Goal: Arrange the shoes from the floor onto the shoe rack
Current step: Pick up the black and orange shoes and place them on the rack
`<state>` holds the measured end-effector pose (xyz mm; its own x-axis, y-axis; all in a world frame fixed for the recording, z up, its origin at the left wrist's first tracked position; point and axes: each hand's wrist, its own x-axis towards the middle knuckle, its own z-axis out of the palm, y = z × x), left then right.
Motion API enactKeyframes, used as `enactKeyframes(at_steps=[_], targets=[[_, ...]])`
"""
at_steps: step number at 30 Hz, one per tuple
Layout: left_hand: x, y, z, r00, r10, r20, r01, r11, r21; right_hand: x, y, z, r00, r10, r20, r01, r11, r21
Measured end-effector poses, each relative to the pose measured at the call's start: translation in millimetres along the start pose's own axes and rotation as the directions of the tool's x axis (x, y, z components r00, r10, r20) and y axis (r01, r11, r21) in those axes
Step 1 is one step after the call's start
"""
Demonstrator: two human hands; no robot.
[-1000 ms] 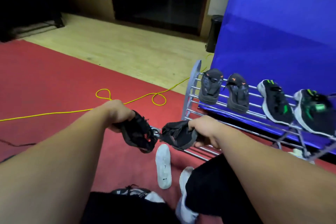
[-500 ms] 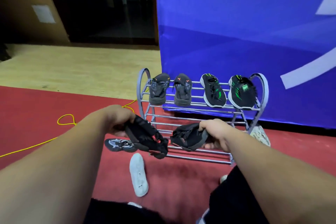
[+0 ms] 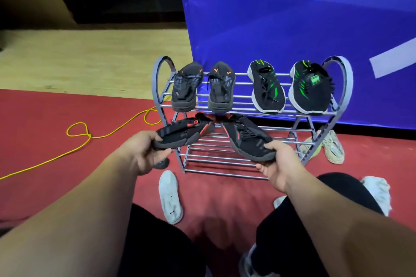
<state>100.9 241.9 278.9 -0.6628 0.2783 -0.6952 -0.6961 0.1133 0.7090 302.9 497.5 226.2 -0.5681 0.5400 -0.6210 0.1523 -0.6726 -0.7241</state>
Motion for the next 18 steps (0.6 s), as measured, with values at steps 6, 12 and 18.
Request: enactKeyframes(at_steps=[6,12,18], targets=[[51.9,-17.8,16.5,0.999,-0.039,0.026,0.043,0.987,-0.154,38.1,10.4,18.3,0.999,0.010,0.043,-0.012,0.998,0.069],[96.3,-26.2,39.9,0.996,-0.028,0.088,0.049,0.966,-0.255,79.0,18.9,53.8,0.994,-0.027,0.104,0.008,0.984,0.179],[119.9,-26.0,39.8,0.991,-0.044,0.128,0.083,0.944,-0.320,113.3,23.6,79.9,0.994,-0.045,0.099,0.026,0.983,0.182]])
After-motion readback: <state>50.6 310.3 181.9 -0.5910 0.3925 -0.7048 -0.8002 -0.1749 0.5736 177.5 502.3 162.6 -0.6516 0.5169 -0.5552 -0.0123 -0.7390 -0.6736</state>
